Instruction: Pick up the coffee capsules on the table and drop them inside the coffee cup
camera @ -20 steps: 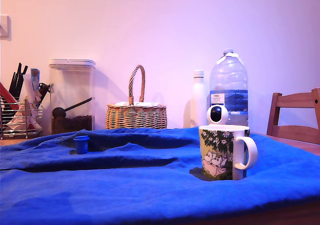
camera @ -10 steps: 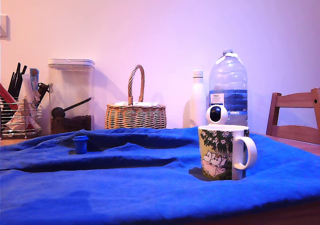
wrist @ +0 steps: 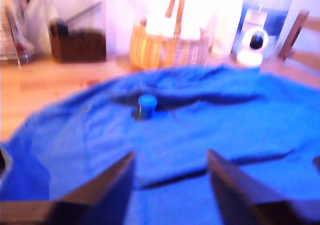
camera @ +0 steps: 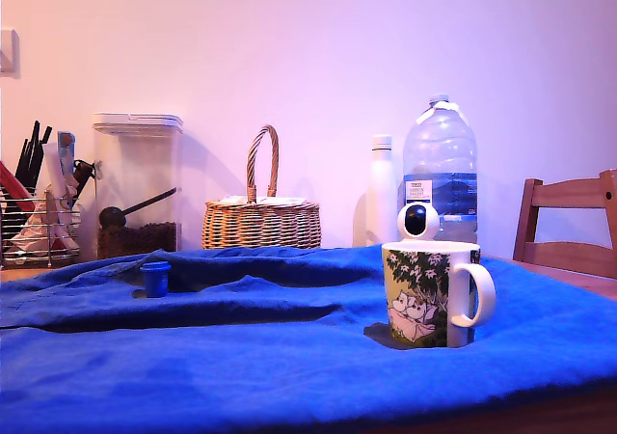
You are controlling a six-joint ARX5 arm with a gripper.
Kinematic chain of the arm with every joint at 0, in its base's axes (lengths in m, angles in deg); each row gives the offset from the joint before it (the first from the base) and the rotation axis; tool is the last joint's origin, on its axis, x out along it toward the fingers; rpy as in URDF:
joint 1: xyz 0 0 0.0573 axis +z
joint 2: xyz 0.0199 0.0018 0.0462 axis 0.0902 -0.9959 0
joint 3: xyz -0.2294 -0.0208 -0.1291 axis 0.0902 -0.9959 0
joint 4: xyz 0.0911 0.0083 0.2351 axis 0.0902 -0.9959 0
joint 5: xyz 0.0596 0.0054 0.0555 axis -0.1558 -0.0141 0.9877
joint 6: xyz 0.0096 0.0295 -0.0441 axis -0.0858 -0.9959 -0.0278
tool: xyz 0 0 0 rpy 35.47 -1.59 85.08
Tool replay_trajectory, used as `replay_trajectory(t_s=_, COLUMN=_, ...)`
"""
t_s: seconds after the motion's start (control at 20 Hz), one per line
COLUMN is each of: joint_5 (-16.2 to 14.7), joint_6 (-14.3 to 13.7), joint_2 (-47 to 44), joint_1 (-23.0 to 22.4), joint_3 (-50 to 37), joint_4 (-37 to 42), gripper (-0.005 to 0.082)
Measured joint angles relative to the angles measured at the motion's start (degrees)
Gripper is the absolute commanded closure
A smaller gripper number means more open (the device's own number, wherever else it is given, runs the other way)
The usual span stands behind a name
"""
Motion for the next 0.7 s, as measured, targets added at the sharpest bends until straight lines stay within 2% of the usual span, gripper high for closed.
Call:
replay_trajectory(t_s=0.25, joint_5=0.3, joint_6=-0.3, joint_2=-4.1, joint_1=0.0, joint_3=-4.1, joint_4=9.6, gripper=0.0200)
replay_trajectory(t_s=0.7, joint_5=0.3, joint_6=-0.7, joint_2=-10.6, joint_1=0.0, joint_3=-7.0, joint_4=18.8, gripper=0.0200)
